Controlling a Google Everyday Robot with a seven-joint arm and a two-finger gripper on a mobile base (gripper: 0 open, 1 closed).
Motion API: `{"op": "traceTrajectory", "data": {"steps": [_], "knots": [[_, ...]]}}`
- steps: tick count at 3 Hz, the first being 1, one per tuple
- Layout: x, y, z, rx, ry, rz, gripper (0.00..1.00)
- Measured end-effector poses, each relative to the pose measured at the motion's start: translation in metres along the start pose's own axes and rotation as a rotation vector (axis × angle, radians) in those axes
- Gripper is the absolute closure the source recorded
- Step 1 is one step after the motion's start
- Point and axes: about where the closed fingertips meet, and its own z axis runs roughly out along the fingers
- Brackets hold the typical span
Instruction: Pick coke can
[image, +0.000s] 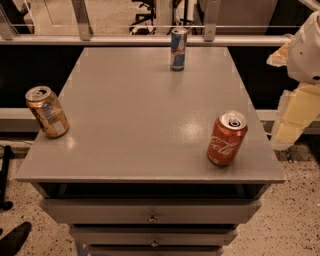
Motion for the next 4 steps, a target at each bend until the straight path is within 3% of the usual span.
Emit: {"op": "traceTrajectory", "data": {"steps": [1,2,3,4], "knots": [[0.0,0.0,0.0,0.0,0.0,0.0,0.0],[0.012,-0.005,0.01,0.002,-0.107,0.048,0.0],[0.031,-0.012,0.027,0.0,-0.274,0.121,0.0],[0.028,-0.009,0.046,-0.024,-0.462,0.192,0.0]]}}
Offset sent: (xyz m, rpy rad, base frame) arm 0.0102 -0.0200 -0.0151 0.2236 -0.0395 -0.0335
